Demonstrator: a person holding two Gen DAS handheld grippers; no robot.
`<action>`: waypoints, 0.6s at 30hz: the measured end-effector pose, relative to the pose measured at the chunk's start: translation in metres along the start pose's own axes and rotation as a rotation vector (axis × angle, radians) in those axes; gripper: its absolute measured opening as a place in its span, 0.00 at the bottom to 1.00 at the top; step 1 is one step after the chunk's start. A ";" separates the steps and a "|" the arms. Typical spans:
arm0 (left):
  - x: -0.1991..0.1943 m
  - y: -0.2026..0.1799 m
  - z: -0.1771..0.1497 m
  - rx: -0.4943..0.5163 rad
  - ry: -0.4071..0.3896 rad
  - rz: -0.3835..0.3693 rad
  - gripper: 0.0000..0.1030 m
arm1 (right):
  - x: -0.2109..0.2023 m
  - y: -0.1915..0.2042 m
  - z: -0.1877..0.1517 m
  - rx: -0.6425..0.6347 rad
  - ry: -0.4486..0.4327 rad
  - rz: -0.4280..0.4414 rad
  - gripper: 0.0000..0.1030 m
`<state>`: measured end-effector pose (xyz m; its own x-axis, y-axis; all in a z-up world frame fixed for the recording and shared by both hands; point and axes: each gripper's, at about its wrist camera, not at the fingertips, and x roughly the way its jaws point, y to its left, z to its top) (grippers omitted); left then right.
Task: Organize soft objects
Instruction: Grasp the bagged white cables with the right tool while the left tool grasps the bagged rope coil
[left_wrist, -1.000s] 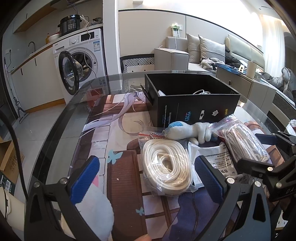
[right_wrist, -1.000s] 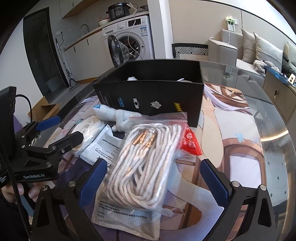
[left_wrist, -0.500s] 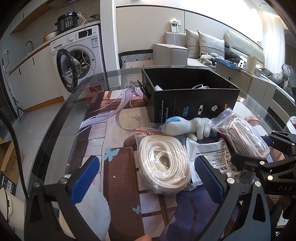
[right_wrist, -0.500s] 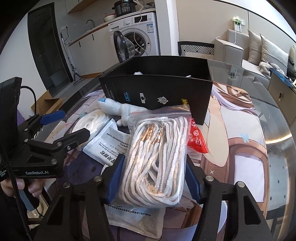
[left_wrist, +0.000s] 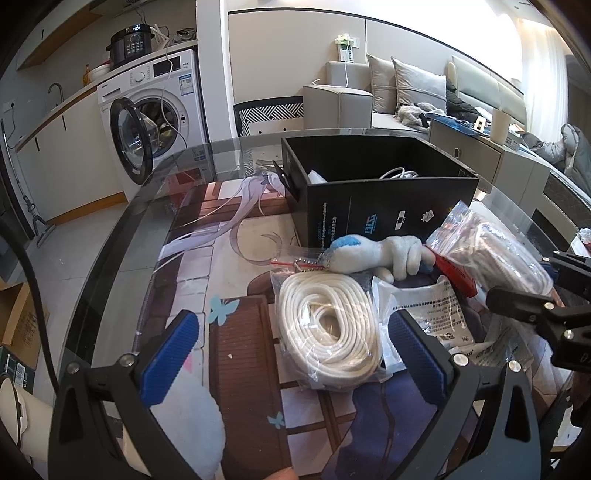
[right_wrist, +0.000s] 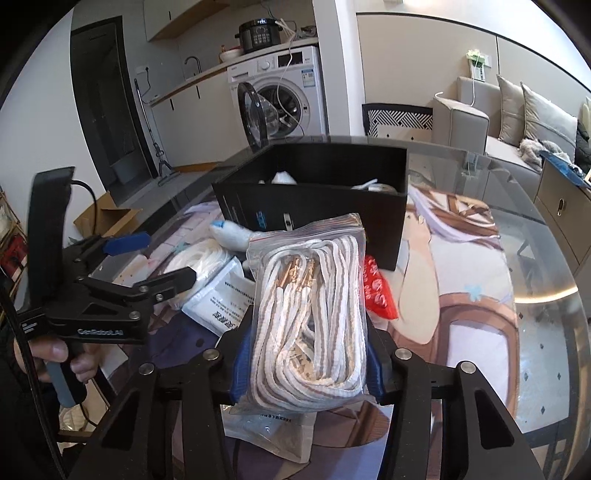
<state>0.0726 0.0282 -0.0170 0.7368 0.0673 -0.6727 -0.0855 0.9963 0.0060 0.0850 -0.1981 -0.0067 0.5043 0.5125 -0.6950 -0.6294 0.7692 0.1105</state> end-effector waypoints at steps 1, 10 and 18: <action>0.002 0.000 0.002 -0.001 0.008 -0.002 1.00 | -0.003 -0.001 0.001 0.000 -0.008 -0.001 0.48; 0.017 -0.012 0.002 0.051 0.079 -0.025 0.92 | -0.010 0.001 0.000 -0.007 -0.031 0.005 0.48; 0.014 0.004 0.000 0.017 0.082 -0.025 0.91 | -0.011 0.000 0.000 -0.009 -0.034 0.005 0.48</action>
<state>0.0826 0.0330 -0.0265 0.6815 0.0386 -0.7308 -0.0559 0.9984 0.0006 0.0790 -0.2041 0.0010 0.5213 0.5289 -0.6697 -0.6371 0.7633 0.1069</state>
